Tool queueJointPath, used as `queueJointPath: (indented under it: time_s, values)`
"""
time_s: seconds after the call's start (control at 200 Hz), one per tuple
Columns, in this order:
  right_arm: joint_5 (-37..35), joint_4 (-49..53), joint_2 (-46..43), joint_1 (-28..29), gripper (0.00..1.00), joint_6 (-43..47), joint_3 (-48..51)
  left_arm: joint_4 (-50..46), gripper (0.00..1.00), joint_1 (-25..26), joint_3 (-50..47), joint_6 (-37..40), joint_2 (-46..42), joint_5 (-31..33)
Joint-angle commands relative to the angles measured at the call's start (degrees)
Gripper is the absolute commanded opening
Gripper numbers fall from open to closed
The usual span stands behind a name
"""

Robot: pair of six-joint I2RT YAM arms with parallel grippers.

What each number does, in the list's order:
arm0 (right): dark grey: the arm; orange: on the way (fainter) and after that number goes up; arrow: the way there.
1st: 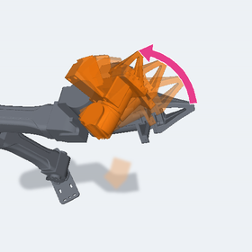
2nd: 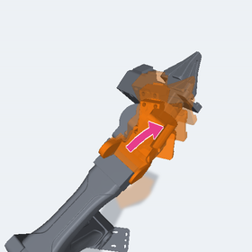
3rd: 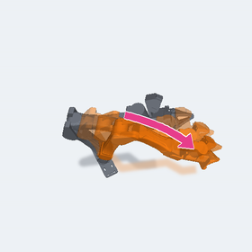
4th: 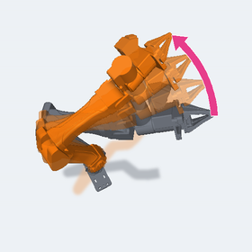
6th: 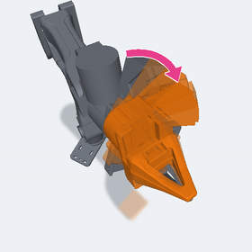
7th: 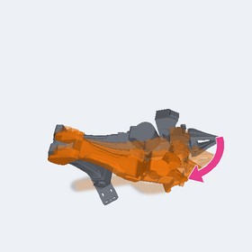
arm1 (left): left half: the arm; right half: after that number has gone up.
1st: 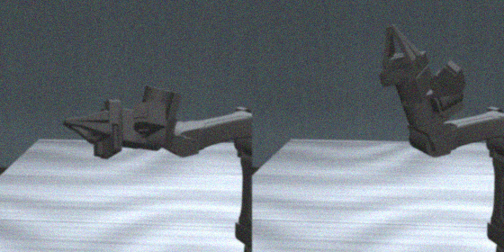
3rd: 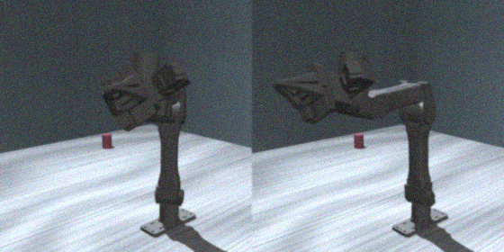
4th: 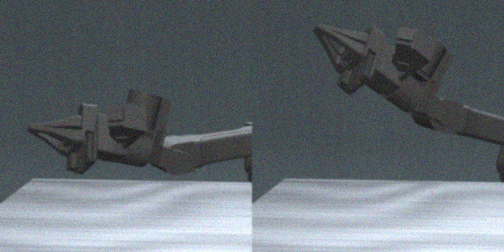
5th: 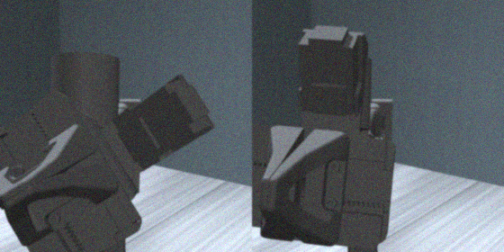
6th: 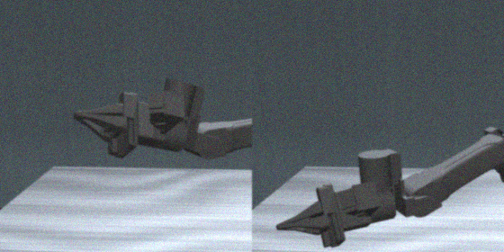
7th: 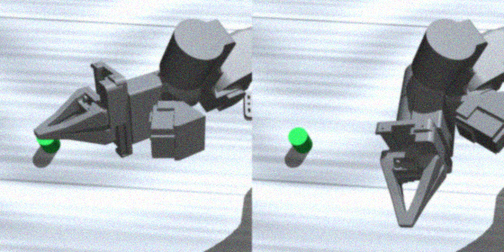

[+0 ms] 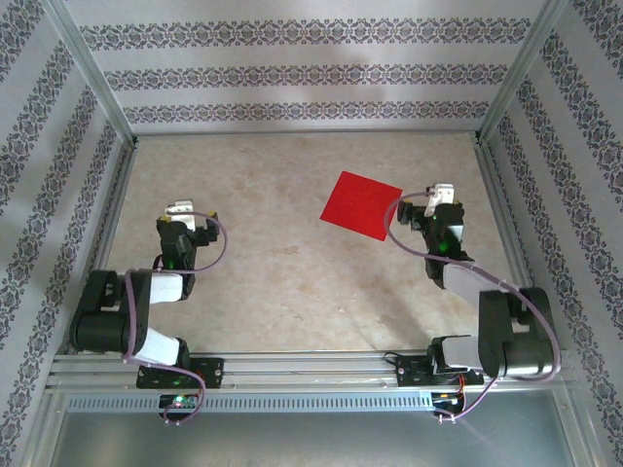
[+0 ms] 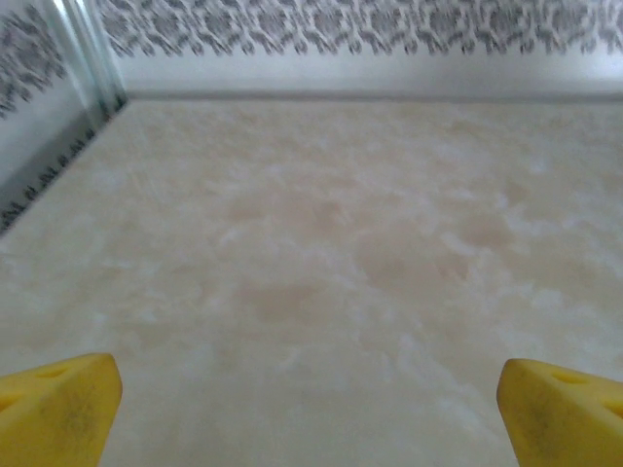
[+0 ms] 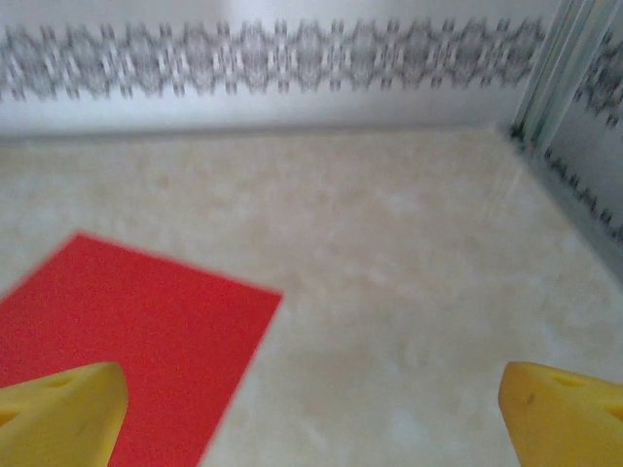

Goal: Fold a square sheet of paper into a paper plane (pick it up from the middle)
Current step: Move the square sheet of paper to the center of the table.

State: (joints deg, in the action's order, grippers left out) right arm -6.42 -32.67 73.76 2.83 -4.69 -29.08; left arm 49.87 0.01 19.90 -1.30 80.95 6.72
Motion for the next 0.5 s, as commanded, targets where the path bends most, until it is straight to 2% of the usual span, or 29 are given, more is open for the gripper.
queueJointPath:
  time_s: [0.0, 0.095, 0.135, 0.22, 0.305, 0.495]
  values:
    - [-4.08, 13.78, -3.74, 0.85, 0.98, -12.76, -7.18, -10.31, 0.99, 0.43, 3.76, -3.12, -6.26, 4.55]
    - [3.65, 26.44, -1.59, 1.30, 0.98, -19.17, -15.77, -23.34, 0.99, 0.43, 8.98, -7.53, -11.60, 4.42]
    - [4.81, 30.54, 0.68, 2.25, 0.98, -21.40, -19.32, -29.61, 0.99, 0.43, 11.62, -10.56, -13.26, 4.08]
    - [6.96, 33.17, 5.55, 4.50, 0.98, -25.34, -23.96, -40.12, 0.99, 0.43, 16.37, -16.96, -14.87, 1.65]
    - [12.14, 34.14, 10.46, 5.79, 0.98, -28.42, -27.44, -44.72, 0.99, 0.43, 18.32, -19.92, -15.62, -1.46]
    - [18.41, 36.71, 21.79, 8.56, 0.98, -33.63, -34.68, -47.02, 0.99, 0.37, 18.61, -24.47, -17.44, -10.38]
